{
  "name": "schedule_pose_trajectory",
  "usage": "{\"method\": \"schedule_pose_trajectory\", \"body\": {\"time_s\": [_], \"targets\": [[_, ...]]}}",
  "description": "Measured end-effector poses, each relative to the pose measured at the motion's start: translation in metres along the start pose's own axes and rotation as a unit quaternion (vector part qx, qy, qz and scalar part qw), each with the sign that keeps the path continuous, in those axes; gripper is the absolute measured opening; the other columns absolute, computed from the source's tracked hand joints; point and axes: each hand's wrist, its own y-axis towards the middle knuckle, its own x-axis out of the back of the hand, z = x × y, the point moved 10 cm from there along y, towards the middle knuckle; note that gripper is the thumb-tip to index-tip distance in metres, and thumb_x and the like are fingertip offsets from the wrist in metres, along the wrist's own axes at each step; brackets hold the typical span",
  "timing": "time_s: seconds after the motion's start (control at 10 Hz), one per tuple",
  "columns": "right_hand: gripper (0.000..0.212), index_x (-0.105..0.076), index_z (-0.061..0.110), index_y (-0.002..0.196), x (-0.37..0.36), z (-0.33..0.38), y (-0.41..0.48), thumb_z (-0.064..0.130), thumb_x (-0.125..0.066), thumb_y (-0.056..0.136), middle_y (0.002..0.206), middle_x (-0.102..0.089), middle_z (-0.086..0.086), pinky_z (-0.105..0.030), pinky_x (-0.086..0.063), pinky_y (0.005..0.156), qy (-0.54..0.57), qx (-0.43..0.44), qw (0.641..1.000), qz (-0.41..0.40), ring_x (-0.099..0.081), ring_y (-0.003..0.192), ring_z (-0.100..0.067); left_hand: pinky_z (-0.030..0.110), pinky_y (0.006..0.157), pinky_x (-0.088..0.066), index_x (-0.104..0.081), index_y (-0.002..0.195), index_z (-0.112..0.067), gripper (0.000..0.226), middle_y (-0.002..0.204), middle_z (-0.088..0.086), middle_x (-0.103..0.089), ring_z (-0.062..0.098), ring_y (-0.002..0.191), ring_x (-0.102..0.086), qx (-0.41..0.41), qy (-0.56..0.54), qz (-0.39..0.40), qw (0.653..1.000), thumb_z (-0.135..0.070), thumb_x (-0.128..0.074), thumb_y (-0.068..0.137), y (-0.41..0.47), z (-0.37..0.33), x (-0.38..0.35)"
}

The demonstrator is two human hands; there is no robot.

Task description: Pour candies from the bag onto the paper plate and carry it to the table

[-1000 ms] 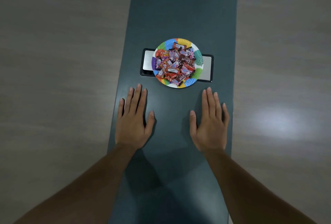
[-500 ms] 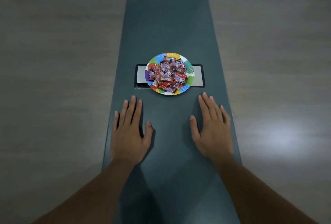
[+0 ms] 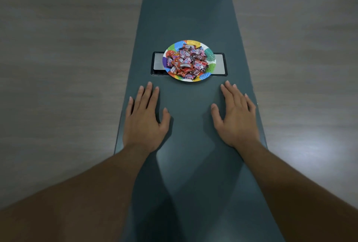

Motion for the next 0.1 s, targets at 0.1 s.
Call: {"method": "schedule_pose_trajectory", "body": {"time_s": [0.1], "targets": [[0.091,-0.022,0.029,0.172,-0.0047,-0.0031,0.0052,0.074,-0.052,0.098,0.182,-0.012,0.008,-0.047,-0.003,0.137,0.113,-0.027,0.981,0.157,-0.008,0.169,-0.014,0.046,0.136,-0.009,-0.021,0.171,-0.026,0.072,0.181,-0.009,-0.01,0.013,0.168,-0.005,-0.001,0.001,-0.001,1.0,-0.052,-0.034,0.105,0.0004,-0.0006,-0.0006]]}}
